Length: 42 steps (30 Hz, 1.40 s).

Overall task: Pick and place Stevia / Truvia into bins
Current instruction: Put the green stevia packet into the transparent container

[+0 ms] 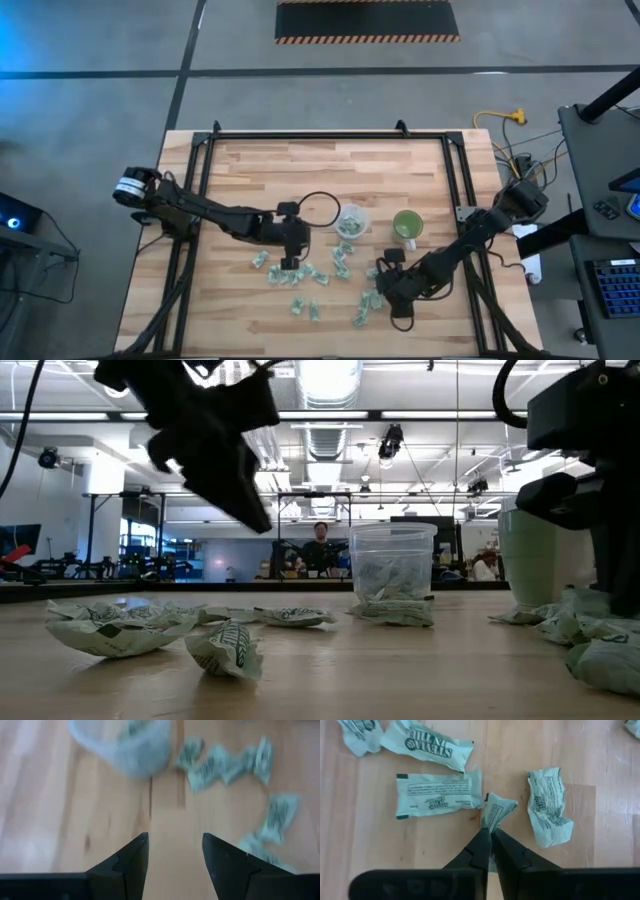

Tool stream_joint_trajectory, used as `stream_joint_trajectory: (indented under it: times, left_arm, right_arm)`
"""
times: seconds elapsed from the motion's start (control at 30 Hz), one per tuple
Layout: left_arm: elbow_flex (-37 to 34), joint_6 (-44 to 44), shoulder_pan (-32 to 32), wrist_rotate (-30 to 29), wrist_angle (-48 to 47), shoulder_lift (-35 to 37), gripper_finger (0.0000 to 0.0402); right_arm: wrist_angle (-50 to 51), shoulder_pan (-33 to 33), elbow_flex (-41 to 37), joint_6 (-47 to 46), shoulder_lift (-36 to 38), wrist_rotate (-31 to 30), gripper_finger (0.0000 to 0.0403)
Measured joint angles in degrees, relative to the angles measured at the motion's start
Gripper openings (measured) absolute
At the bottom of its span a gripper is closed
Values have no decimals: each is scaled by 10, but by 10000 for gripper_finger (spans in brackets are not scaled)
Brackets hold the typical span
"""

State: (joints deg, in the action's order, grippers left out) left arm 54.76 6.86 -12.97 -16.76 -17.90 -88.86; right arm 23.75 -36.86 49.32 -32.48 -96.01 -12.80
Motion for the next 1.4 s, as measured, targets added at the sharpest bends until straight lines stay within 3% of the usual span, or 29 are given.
stream_joint_trajectory:
  times: [0.23,0.4,0.5,0.7,0.77,0.9,1.17,1.4]
  left_arm:
    - [0,72,-27,2,-97,0,170]
    - [0,118,-49,11,-160,0,170]
    - [-2,141,-60,16,-182,0,170]
    - [-9,176,-83,18,-187,0,170]
    - [-9,187,-91,18,-186,0,170]
    - [-9,202,-111,20,-186,0,170]
    - [-9,229,-141,27,-186,0,169]
    - [-9,244,-154,44,-186,0,169]
  right_arm:
    - [0,0,0,5,22,0,9]
    - [0,1,20,66,49,-20,9]
    - [-1,1,48,144,61,-82,9]
    - [-2,13,98,308,64,-294,9]
    - [0,30,106,330,64,-330,9]
    - [0,84,111,342,64,-327,9]
    - [0,204,86,338,64,-220,9]
    - [0,247,84,334,64,-167,26]
